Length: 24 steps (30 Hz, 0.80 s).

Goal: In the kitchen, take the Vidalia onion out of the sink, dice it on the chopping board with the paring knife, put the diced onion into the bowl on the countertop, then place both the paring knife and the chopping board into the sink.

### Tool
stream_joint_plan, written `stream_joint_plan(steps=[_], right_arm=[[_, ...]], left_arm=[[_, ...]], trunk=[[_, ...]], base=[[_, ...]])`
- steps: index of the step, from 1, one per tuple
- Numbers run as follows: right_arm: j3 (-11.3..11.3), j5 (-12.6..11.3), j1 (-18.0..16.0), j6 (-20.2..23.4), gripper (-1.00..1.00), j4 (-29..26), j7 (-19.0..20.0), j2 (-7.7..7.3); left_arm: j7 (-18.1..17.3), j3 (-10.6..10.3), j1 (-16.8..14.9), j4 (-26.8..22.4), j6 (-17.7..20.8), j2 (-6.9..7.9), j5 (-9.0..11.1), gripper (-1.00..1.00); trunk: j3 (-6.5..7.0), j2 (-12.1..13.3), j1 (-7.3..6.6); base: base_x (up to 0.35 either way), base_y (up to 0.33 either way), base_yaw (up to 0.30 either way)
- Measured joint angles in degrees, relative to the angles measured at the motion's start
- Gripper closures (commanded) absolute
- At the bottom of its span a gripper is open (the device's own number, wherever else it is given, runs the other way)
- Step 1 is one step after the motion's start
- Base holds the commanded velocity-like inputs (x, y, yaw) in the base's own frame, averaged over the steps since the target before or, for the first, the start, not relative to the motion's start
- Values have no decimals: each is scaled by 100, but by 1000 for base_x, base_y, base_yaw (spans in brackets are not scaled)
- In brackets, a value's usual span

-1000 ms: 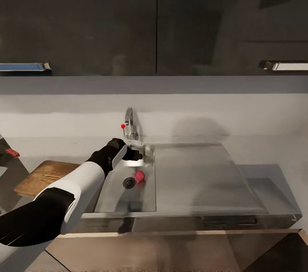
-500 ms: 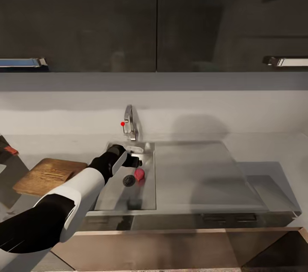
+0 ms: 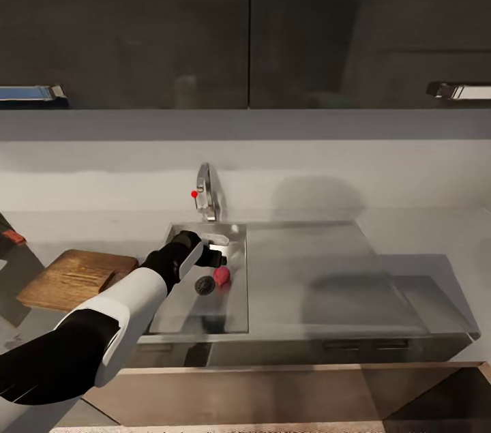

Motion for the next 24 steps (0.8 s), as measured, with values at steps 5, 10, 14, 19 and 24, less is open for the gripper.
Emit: stream_joint_plan(steps=[5,10,14,19,24], right_arm=[[0,0,0,0,-100,1,0,0],[0,0,0,0,-100,-2,0,0],[0,0,0,0,-100,0,0,0],[-1,0,0,0,-100,-2,0,0],[0,0,0,0,-100,-2,0,0]], left_arm=[[-4,-19,55,0,0,0,1,-100],[0,-128,83,0,0,-3,1,-100],[0,-165,87,0,0,-1,2,-100],[0,-174,89,-1,0,0,4,-100],[0,-175,88,-1,0,0,2,-100]], trunk=[[-44,0,0],[-88,0,0],[-123,0,0],[-167,-1,-2],[-211,0,0]], base=[[2,-10,0],[0,-46,0],[2,-9,0],[142,-84,0],[112,-66,0]])
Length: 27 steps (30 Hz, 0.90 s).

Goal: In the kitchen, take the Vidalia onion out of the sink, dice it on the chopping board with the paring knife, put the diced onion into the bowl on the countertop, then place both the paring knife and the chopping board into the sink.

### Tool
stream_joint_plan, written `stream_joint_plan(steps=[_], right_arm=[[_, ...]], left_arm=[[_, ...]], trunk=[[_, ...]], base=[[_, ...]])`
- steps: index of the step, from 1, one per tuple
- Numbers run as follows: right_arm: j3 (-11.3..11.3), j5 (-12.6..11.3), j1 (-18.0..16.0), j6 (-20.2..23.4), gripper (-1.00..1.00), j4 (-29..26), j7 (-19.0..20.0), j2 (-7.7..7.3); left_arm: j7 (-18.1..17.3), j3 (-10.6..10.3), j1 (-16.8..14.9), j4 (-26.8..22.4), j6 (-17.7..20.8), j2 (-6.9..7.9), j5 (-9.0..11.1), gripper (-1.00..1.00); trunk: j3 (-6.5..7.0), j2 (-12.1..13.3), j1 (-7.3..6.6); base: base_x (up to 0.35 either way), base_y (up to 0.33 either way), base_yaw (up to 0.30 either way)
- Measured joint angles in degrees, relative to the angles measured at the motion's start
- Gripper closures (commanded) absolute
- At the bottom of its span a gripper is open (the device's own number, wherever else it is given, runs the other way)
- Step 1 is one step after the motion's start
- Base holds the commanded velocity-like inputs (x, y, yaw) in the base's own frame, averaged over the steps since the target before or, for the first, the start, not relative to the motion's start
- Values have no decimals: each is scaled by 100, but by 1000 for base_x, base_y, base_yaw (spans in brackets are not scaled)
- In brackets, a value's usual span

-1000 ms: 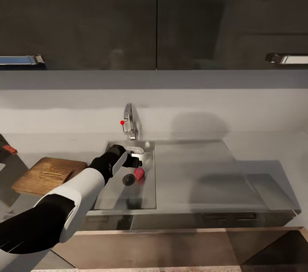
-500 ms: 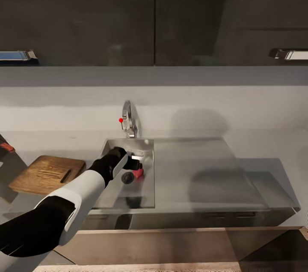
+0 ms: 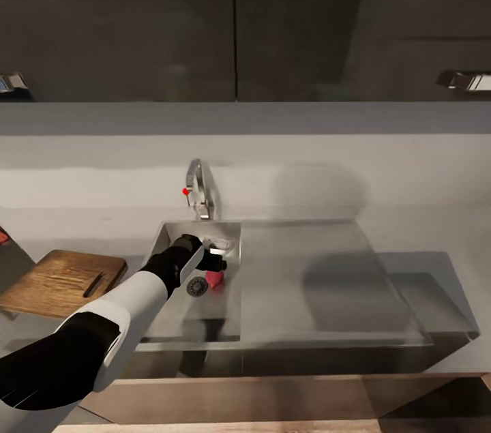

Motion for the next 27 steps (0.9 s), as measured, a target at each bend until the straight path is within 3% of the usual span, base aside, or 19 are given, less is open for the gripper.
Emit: stream_joint_plan(steps=[27], right_arm=[[0,0,0,0,-100,8,0,0]], left_arm=[[0,0,-2,1,0,0,1,-100]], trunk=[[-237,0,1]], base=[[51,-17,0]])
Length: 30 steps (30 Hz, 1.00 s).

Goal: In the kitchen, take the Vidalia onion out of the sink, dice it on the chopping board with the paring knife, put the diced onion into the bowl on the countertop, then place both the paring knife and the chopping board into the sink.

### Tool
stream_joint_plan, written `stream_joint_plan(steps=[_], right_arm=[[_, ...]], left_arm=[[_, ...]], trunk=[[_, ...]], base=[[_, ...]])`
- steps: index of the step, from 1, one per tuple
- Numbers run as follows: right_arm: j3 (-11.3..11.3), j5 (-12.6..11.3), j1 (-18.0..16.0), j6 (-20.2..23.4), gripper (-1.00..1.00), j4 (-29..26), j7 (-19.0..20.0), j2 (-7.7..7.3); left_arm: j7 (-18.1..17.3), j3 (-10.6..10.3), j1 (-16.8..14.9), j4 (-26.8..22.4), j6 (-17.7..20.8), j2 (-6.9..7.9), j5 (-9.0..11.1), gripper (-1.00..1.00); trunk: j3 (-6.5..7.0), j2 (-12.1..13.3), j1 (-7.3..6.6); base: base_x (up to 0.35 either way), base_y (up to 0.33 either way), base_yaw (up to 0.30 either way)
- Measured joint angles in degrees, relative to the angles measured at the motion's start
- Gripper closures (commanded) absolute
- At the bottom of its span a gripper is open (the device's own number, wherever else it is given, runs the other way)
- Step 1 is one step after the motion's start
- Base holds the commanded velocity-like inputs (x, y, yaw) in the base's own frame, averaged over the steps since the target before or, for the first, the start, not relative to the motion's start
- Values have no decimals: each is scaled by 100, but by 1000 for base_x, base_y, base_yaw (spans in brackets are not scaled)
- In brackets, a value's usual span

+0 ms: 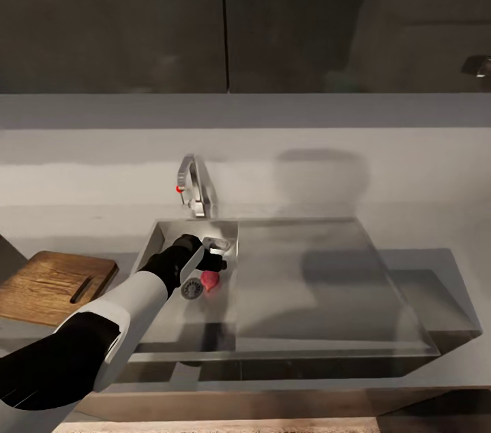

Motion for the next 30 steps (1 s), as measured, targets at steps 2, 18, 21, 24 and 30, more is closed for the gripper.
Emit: stream_joint_plan(steps=[2,18,21,24,30], right_arm=[[0,0,0,0,-100,-5,0,0],[0,0,0,0,-100,-6,0,0],[0,0,0,0,-100,-6,0,0],[0,0,0,0,-100,-4,0,0],[0,0,0,0,-100,-3,0,0]], left_arm=[[0,0,2,0,0,0,0,-100],[0,0,3,6,0,8,-1,-100],[0,0,39,8,0,9,-6,-100],[0,0,59,8,0,9,-8,-100],[0,0,72,2,0,15,-9,-100]], trunk=[[-18,0,0],[-158,0,0],[-185,0,0],[-211,0,0],[-264,0,0]], base=[[1,0,0],[0,0,0],[0,0,0],[0,0,0],[0,0,0]])
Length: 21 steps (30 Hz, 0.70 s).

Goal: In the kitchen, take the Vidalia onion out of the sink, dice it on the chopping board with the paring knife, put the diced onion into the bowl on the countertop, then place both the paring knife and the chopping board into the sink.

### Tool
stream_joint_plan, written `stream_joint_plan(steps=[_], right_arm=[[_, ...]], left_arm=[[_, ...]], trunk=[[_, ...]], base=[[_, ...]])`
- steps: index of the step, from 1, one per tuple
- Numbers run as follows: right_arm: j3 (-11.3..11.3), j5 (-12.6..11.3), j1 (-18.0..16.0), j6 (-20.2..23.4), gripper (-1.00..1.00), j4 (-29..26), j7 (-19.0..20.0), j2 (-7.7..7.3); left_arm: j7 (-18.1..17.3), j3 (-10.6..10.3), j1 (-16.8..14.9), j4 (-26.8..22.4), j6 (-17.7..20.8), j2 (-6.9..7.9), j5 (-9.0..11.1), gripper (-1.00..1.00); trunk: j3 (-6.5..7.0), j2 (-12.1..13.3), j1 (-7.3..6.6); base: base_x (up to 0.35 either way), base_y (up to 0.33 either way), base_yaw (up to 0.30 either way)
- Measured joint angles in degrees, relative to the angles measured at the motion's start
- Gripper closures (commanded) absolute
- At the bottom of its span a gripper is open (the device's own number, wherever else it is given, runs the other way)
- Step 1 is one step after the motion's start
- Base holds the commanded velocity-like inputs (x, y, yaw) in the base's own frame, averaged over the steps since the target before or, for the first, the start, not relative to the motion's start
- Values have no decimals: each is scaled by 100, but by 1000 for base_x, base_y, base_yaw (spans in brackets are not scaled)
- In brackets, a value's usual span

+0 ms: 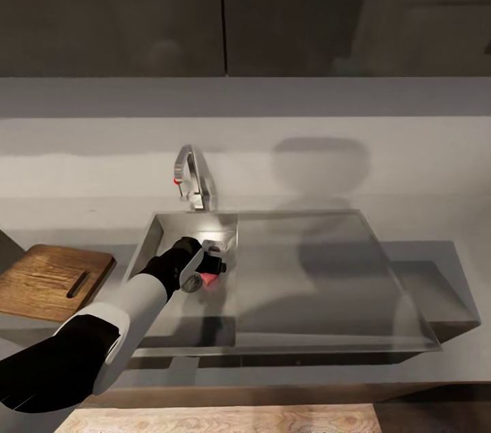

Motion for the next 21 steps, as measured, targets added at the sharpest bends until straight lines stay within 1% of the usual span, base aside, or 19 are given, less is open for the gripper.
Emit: stream_joint_plan(steps=[11,21], right_arm=[[0,0,0,0,-100,-1,0,0],[0,8,0,0,-100,7,4,0]], left_arm=[[0,0,2,-8,0,-1,-9,-100],[0,0,1,-11,0,2,-9,-100]], trunk=[[-95,0,0],[-109,-1,0]], base=[[0,0,0],[0,0,0]])
